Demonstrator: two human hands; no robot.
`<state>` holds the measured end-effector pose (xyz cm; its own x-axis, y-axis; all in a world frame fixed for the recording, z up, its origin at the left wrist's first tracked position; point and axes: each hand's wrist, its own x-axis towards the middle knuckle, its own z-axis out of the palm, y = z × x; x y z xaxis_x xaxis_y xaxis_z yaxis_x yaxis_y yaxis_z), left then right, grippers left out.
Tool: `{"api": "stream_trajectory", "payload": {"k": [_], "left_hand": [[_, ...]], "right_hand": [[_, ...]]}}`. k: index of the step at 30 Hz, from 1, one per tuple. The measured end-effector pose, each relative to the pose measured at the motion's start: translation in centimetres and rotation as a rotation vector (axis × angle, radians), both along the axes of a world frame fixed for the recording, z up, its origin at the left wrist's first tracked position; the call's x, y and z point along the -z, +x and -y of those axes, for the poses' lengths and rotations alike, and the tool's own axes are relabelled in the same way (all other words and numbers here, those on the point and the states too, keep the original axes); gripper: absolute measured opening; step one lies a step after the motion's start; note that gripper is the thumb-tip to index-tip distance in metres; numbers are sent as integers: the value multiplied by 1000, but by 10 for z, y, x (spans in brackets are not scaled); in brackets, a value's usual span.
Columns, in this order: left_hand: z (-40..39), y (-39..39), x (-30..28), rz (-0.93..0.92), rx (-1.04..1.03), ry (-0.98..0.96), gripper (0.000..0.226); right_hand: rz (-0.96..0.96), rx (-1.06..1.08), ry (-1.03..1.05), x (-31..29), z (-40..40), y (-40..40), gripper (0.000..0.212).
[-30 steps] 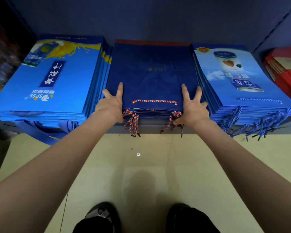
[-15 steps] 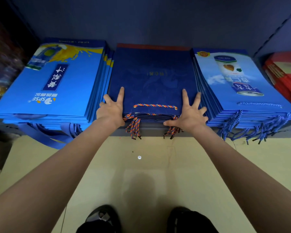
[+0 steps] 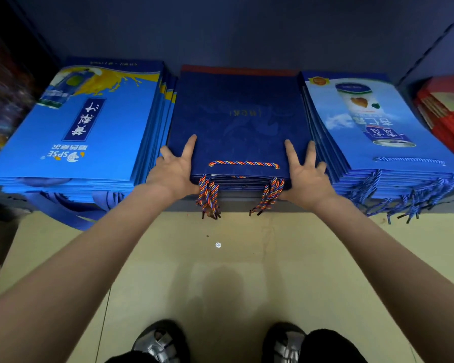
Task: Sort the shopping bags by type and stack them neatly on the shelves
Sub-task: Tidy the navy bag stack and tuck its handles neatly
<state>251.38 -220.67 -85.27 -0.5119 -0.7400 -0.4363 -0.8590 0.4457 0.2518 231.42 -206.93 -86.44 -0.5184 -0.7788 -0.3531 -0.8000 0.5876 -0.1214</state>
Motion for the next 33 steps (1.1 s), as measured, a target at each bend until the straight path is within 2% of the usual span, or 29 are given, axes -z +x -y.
{"api": "stream_trajectory", "payload": {"k": [6, 10, 15, 22, 28, 33], "left_hand": [[9, 7, -2, 103, 106, -47, 111], [11, 5, -7, 132, 106, -92, 116], [18, 1, -4, 175, 121, -129, 122], [7, -4, -2, 250, 100, -137, 120], [12, -5, -3, 232, 102, -132, 121], [1, -7, 5, 269, 63, -185, 111]], "right_hand": [[40, -99, 94, -6, -5, -17, 116], [-14, -122, 2, -6, -6, -22, 111], [33, -71, 11, -17, 7, -30, 125], [-29, -98, 76, -12, 4, -23, 127], [-41, -103, 64, -15, 5, -27, 126], [-73, -95, 75, -6, 0, -21, 122]]}}
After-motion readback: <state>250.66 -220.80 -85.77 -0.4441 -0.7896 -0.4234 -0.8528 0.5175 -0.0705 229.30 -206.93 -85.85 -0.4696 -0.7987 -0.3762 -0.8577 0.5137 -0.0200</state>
